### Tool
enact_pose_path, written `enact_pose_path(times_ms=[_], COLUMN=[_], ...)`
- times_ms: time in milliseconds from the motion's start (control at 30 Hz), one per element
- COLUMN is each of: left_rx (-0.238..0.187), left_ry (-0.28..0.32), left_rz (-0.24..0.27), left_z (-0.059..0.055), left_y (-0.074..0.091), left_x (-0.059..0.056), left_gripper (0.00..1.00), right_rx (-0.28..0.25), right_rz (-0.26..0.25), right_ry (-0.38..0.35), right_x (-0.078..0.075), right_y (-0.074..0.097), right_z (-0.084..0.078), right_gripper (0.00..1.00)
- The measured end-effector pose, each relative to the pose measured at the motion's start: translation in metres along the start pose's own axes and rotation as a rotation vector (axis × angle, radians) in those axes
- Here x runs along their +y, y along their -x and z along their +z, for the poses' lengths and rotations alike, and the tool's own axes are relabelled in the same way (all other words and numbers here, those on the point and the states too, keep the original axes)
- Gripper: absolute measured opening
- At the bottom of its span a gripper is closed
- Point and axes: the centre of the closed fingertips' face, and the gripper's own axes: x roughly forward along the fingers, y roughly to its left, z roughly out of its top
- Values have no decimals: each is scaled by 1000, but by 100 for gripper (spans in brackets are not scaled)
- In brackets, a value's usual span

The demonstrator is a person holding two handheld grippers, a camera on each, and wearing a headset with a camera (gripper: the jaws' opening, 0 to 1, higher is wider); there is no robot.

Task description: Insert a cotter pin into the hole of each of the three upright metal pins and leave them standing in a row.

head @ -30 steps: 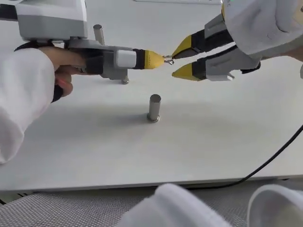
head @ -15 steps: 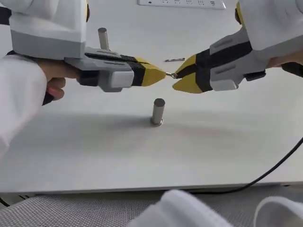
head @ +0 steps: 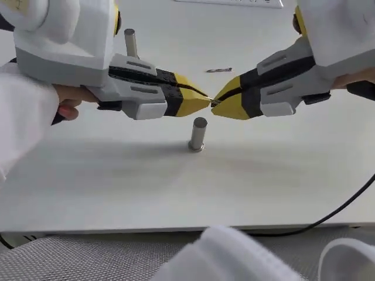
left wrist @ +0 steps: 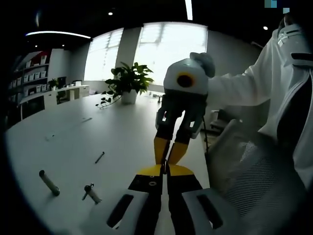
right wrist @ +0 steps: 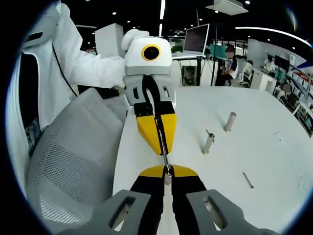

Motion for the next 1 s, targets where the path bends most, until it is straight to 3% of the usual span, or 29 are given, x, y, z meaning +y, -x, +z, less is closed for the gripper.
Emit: enact_pose_path(times_ms=[167, 333, 467, 600, 733, 1000], left_rx=[35, 69, 120, 101, 82, 145], left_ry=[-61, -111, -162, -170, -172, -166], left_rz=[-18, -26, -16, 8, 30, 21], left_z=[-4, -9, -16, -13, -11, -27], left_y=[-1, -2, -4, -4, -4, -9], left_x=[-9, -11, -8, -4, 0, 2], left_gripper=[0, 1, 1, 7, 32, 29], right_rx=[7, 9, 4, 0, -5, 56], right_rz=[12, 18, 32, 26, -7, -58], right_ry=[9, 19, 21, 28, 23, 30], right_x=[3, 0, -1, -2, -10, -12], right_y=[1, 2, 3, 5, 10, 16], right_z=[0, -1, -2, -3, -7, -32], right_gripper=[0, 0, 0, 0, 0, 0])
